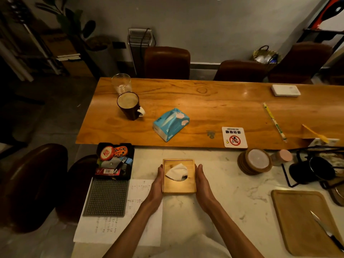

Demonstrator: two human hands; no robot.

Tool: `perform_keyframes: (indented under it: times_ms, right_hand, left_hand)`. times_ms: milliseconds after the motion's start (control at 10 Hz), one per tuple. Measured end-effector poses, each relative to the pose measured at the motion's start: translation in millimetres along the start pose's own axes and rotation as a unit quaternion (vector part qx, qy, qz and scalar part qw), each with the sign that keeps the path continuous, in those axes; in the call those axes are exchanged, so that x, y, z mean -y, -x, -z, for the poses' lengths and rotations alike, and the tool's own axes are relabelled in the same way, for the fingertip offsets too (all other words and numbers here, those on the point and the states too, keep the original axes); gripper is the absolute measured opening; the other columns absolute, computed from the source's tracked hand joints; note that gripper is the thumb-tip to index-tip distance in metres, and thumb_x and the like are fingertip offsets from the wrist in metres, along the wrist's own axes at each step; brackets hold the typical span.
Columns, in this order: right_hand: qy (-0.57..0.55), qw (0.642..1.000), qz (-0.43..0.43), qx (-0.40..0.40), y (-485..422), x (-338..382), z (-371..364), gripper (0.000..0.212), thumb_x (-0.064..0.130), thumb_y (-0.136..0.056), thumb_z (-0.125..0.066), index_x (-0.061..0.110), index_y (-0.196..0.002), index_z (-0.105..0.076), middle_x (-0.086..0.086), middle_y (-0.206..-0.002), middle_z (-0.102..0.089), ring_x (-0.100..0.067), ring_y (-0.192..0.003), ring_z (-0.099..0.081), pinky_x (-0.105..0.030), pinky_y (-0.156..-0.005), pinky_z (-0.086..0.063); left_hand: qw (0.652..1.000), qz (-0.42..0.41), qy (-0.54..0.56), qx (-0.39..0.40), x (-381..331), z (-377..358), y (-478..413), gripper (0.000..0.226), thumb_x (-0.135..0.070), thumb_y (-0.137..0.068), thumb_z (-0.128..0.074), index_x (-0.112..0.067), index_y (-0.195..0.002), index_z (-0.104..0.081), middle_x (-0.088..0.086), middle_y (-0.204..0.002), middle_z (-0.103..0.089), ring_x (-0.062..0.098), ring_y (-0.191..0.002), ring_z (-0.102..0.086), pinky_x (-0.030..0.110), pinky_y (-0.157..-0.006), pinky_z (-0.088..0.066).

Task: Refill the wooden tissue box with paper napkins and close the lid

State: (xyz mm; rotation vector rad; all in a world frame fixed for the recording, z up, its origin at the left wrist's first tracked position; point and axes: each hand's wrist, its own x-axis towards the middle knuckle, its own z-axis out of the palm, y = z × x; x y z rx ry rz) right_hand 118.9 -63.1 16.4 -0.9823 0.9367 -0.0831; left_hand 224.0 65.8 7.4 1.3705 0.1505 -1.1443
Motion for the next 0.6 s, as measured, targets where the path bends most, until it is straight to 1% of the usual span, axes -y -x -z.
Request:
perform_keyframes:
  times_ms: [100, 200, 300, 400, 500, 600]
  right_hand:
    - [0.014, 1.000, 0.002, 0.011, -16, 11, -21, 0.062, 0.060, -0.097, -0.020, 0.021, -0.131, -0.056, -0.001, -0.125, -0.067, -0.016, -0.111, -0.065, -0.029, -0.091, -0.050]
    - [-0.004, 1.000, 0.005, 0.017, -31, 26, -40, 0.059, 0.058, -0.099, -0.020, 0.023, -0.125, -0.059, -0.003, -0.124, -0.068, -0.018, -0.111, -0.066, -0.033, -0.094, -0.050]
    - [-0.020, 0.999, 0.020, 0.021, -41, 36, -50, 0.059, 0.056, -0.100, -0.019, 0.022, -0.127, -0.059, -0.004, -0.123, -0.068, -0.019, -0.109, -0.066, -0.036, -0.095, -0.051]
    - [-0.030, 0.999, 0.026, 0.028, -43, 35, -52, 0.060, 0.056, -0.100, -0.019, 0.020, -0.130, -0.057, -0.005, -0.124, -0.068, -0.021, -0.111, -0.066, -0.036, -0.094, -0.051]
    - [-0.027, 0.999, 0.016, 0.020, -38, 39, -48, 0.059, 0.054, -0.101, -0.016, 0.022, -0.131, -0.055, -0.002, -0.124, -0.068, -0.017, -0.113, -0.064, -0.028, -0.087, -0.054]
    - [0.061, 0.997, 0.039, -0.006, -19, 28, -39, 0.064, 0.060, -0.098, -0.016, 0.025, -0.149, -0.031, 0.000, -0.152, -0.040, -0.014, -0.138, -0.039, -0.035, -0.114, -0.034]
  left_hand:
    - [1.000, -0.015, 0.012, 0.006, -17, 11, -13, 0.055, -0.057, -0.094, -0.029, -0.025, -0.126, -0.059, -0.001, -0.122, -0.068, 0.017, -0.118, -0.060, 0.042, -0.110, -0.039]
    - [0.999, -0.031, 0.001, -0.014, -37, 19, -25, 0.066, -0.065, -0.088, -0.032, -0.022, -0.132, -0.056, 0.001, -0.125, -0.067, 0.019, -0.122, -0.058, 0.045, -0.113, -0.036]
    - [0.999, -0.038, -0.006, -0.006, -55, 22, -33, 0.077, -0.074, -0.080, -0.037, -0.024, -0.135, -0.053, 0.003, -0.136, -0.060, 0.022, -0.130, -0.052, 0.049, -0.116, -0.031]
    - [0.999, -0.040, -0.015, 0.011, -55, 26, -38, 0.075, -0.079, -0.076, -0.039, -0.030, -0.130, -0.056, 0.002, -0.141, -0.055, 0.021, -0.134, -0.047, 0.048, -0.118, -0.029]
    - [0.997, -0.053, -0.057, 0.000, -55, 27, -35, 0.096, -0.089, -0.069, -0.039, -0.031, -0.145, -0.038, -0.001, -0.155, -0.037, 0.018, -0.143, -0.033, 0.047, -0.121, -0.019]
    - [0.967, -0.144, -0.198, -0.074, -47, 17, -12, 0.082, -0.074, -0.085, -0.028, -0.033, -0.153, -0.006, -0.009, -0.163, -0.002, 0.011, -0.149, -0.004, 0.042, -0.122, -0.007]
